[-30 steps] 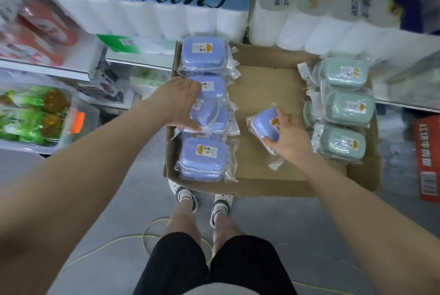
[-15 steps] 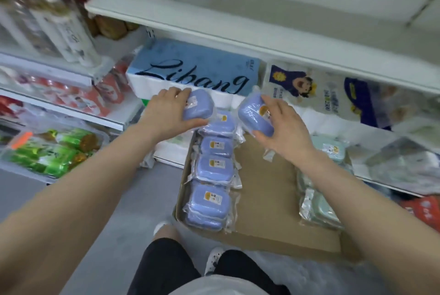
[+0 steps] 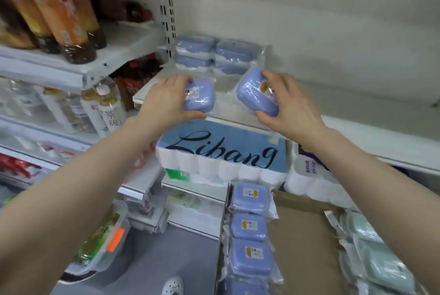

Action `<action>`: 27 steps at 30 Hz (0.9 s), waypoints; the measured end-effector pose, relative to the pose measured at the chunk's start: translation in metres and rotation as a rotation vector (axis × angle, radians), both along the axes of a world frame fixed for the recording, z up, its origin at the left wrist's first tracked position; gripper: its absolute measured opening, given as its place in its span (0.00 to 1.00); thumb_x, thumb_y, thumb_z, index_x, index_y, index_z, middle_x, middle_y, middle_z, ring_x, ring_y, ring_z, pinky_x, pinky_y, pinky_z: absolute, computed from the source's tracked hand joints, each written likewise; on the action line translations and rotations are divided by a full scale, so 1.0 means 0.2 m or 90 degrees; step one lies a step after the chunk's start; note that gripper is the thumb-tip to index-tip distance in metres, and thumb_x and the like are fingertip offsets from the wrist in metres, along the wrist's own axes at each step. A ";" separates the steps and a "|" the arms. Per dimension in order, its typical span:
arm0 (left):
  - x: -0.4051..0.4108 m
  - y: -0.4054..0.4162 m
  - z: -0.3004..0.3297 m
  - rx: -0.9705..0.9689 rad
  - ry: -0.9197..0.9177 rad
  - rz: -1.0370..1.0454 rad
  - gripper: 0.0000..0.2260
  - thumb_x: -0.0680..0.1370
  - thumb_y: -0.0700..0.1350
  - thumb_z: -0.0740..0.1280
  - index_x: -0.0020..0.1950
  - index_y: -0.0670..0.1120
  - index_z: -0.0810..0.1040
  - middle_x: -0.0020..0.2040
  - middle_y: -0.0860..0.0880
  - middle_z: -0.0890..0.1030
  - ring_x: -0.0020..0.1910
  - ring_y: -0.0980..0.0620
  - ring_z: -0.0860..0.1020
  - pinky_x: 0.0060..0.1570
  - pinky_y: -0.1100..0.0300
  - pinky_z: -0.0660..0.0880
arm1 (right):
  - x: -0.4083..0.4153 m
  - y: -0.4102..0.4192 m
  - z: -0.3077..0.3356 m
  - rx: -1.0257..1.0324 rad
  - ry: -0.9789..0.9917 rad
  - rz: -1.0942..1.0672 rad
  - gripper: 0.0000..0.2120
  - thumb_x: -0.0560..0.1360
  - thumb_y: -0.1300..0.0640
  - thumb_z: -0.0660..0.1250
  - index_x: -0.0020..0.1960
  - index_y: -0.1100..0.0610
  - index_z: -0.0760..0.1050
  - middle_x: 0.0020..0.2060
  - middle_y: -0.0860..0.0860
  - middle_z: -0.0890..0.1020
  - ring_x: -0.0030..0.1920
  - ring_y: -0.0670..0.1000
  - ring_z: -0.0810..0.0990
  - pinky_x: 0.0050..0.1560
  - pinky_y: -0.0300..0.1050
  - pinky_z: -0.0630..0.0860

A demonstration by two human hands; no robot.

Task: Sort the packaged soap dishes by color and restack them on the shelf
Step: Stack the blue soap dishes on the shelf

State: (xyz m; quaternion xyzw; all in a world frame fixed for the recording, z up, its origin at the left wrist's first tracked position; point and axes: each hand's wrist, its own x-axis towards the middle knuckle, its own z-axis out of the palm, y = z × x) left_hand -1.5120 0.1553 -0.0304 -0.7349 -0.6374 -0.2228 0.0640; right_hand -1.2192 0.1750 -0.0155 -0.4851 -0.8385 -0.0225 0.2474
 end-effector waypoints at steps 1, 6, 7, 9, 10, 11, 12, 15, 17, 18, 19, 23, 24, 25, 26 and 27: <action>-0.04 0.10 0.04 0.012 0.002 -0.004 0.39 0.64 0.64 0.75 0.66 0.45 0.70 0.60 0.45 0.76 0.58 0.41 0.74 0.59 0.50 0.69 | -0.03 0.07 0.02 0.006 0.002 -0.009 0.38 0.69 0.49 0.72 0.76 0.53 0.62 0.64 0.55 0.71 0.61 0.58 0.71 0.60 0.50 0.70; -0.18 0.60 0.20 0.056 0.010 -0.032 0.37 0.65 0.61 0.76 0.66 0.44 0.69 0.59 0.42 0.77 0.57 0.38 0.75 0.54 0.49 0.71 | -0.15 0.42 0.12 0.043 -0.013 -0.079 0.38 0.66 0.46 0.66 0.74 0.53 0.63 0.62 0.55 0.73 0.57 0.61 0.73 0.58 0.52 0.70; -0.20 0.69 0.24 0.049 0.004 -0.044 0.36 0.66 0.59 0.76 0.66 0.44 0.69 0.60 0.41 0.76 0.58 0.38 0.74 0.54 0.50 0.71 | -0.18 0.48 0.15 0.044 -0.013 -0.098 0.38 0.66 0.46 0.66 0.74 0.52 0.63 0.63 0.55 0.73 0.58 0.62 0.73 0.58 0.52 0.69; -0.21 0.85 0.32 0.014 0.015 -0.051 0.35 0.66 0.59 0.75 0.67 0.46 0.67 0.62 0.43 0.75 0.60 0.39 0.73 0.55 0.52 0.69 | -0.23 0.60 0.20 0.048 -0.039 -0.126 0.37 0.66 0.47 0.68 0.74 0.51 0.63 0.64 0.55 0.73 0.59 0.62 0.73 0.56 0.51 0.68; -0.21 0.92 0.35 0.001 0.032 -0.054 0.34 0.67 0.59 0.75 0.67 0.47 0.67 0.62 0.43 0.75 0.61 0.40 0.72 0.56 0.52 0.69 | -0.26 0.66 0.24 0.044 -0.061 -0.137 0.37 0.67 0.49 0.69 0.74 0.51 0.63 0.64 0.55 0.73 0.60 0.62 0.73 0.57 0.52 0.69; -0.22 0.98 0.38 -0.001 0.049 -0.064 0.34 0.68 0.59 0.74 0.67 0.47 0.67 0.62 0.43 0.75 0.61 0.40 0.72 0.57 0.52 0.68 | -0.28 0.72 0.27 0.036 -0.080 -0.141 0.36 0.67 0.50 0.69 0.73 0.50 0.63 0.65 0.54 0.73 0.60 0.62 0.73 0.58 0.52 0.69; -0.22 1.04 0.40 0.003 0.066 -0.075 0.33 0.68 0.59 0.74 0.67 0.46 0.67 0.62 0.43 0.75 0.61 0.40 0.72 0.58 0.51 0.68 | -0.31 0.78 0.30 0.029 -0.091 -0.137 0.36 0.67 0.51 0.69 0.73 0.49 0.63 0.65 0.53 0.73 0.61 0.62 0.73 0.59 0.53 0.69; -0.26 1.17 0.41 0.009 0.121 -0.100 0.32 0.69 0.60 0.72 0.66 0.45 0.68 0.61 0.42 0.76 0.61 0.39 0.72 0.59 0.49 0.68 | -0.37 0.90 0.37 0.006 -0.076 -0.106 0.35 0.66 0.52 0.68 0.73 0.49 0.64 0.64 0.49 0.74 0.62 0.60 0.72 0.60 0.55 0.68; -0.30 1.24 0.39 0.012 0.152 -0.114 0.30 0.71 0.62 0.70 0.66 0.47 0.69 0.63 0.43 0.75 0.63 0.40 0.71 0.61 0.47 0.67 | -0.43 0.98 0.39 -0.016 -0.066 -0.091 0.35 0.66 0.52 0.67 0.72 0.48 0.64 0.63 0.46 0.75 0.62 0.59 0.72 0.60 0.54 0.68; -0.31 1.27 0.38 0.021 0.164 -0.125 0.29 0.72 0.62 0.69 0.66 0.47 0.71 0.64 0.44 0.74 0.65 0.41 0.70 0.62 0.47 0.66 | -0.45 1.01 0.40 -0.029 -0.068 -0.087 0.35 0.66 0.50 0.66 0.72 0.48 0.64 0.63 0.45 0.75 0.62 0.58 0.72 0.60 0.53 0.68; -0.33 1.29 0.36 0.035 0.170 -0.136 0.27 0.73 0.61 0.68 0.66 0.48 0.72 0.65 0.45 0.73 0.66 0.41 0.68 0.63 0.46 0.66 | -0.48 1.05 0.40 -0.043 -0.076 -0.086 0.35 0.66 0.49 0.65 0.72 0.47 0.64 0.63 0.45 0.75 0.63 0.58 0.72 0.60 0.52 0.67; -0.36 1.31 0.28 0.071 0.150 -0.143 0.23 0.75 0.59 0.66 0.67 0.49 0.74 0.64 0.44 0.75 0.63 0.38 0.72 0.58 0.44 0.72 | -0.53 1.16 0.31 -0.069 -0.158 -0.105 0.26 0.73 0.49 0.61 0.71 0.46 0.67 0.68 0.47 0.72 0.69 0.57 0.67 0.62 0.55 0.66; -0.36 1.31 0.24 0.100 0.151 -0.145 0.23 0.75 0.59 0.65 0.65 0.49 0.75 0.62 0.44 0.77 0.60 0.38 0.74 0.55 0.44 0.73 | -0.54 1.17 0.28 -0.060 -0.162 -0.115 0.24 0.75 0.50 0.60 0.71 0.46 0.67 0.69 0.47 0.71 0.70 0.57 0.66 0.62 0.56 0.67; -0.36 1.32 0.22 0.129 0.153 -0.146 0.22 0.74 0.59 0.63 0.64 0.49 0.76 0.59 0.44 0.78 0.58 0.38 0.76 0.53 0.44 0.74 | -0.54 1.17 0.24 -0.042 -0.153 -0.124 0.23 0.77 0.52 0.59 0.72 0.46 0.67 0.70 0.48 0.70 0.70 0.57 0.66 0.62 0.56 0.67; -0.36 1.32 0.19 0.154 0.152 -0.148 0.22 0.75 0.59 0.61 0.64 0.49 0.77 0.58 0.45 0.79 0.57 0.38 0.77 0.53 0.44 0.74 | -0.54 1.17 0.20 -0.008 -0.140 -0.130 0.23 0.78 0.53 0.58 0.73 0.47 0.66 0.70 0.49 0.70 0.70 0.57 0.67 0.61 0.57 0.69; -0.36 1.32 0.17 0.164 0.152 -0.151 0.22 0.76 0.58 0.59 0.65 0.50 0.76 0.59 0.45 0.79 0.58 0.38 0.76 0.54 0.43 0.73 | -0.54 1.16 0.16 0.038 -0.129 -0.129 0.22 0.78 0.54 0.57 0.72 0.49 0.67 0.69 0.51 0.71 0.68 0.58 0.68 0.60 0.57 0.70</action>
